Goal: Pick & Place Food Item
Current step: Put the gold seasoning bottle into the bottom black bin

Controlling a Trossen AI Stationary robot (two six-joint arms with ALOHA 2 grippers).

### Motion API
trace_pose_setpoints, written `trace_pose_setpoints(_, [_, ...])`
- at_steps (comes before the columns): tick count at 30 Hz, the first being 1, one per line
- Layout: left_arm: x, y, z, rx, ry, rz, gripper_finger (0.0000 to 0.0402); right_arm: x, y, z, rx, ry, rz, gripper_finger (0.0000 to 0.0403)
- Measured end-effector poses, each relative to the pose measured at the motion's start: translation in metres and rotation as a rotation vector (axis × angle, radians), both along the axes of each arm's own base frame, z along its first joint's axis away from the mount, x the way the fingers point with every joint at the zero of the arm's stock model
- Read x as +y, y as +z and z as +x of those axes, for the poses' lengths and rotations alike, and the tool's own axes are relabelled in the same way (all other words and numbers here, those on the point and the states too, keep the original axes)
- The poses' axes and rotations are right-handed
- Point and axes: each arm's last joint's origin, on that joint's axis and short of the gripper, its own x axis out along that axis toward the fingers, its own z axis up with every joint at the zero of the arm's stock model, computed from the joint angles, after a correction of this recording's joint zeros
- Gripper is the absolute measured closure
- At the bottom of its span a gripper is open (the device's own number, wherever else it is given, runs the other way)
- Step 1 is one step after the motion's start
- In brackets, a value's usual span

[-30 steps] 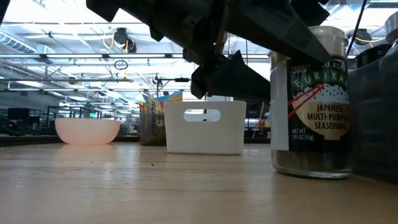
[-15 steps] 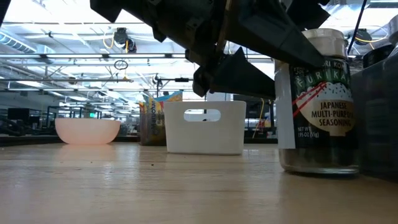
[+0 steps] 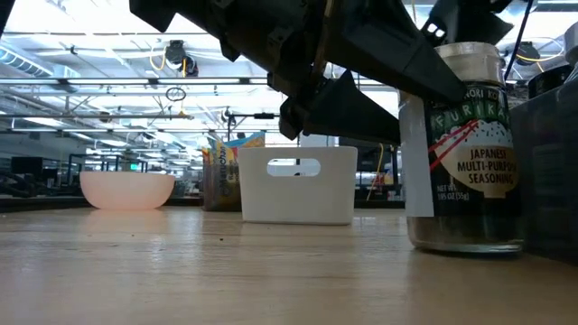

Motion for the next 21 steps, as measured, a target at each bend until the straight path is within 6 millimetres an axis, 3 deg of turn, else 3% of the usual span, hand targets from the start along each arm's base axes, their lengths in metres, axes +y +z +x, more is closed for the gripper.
trace_pose_setpoints(6, [0.0012, -0.0048, -0.0018, 0.032, -0.001, 0.011, 0.0113, 0.0026, -0.0020, -0.0039, 0.033, 0.016, -0.004, 0.0204])
trace_pose_setpoints(21, [0.0079, -0.0049, 0.0008, 0.031, 0.041, 0.014, 0.0110, 0.0000, -0.0058, -0.0074, 0.014, -0.032, -0.160, 0.0204])
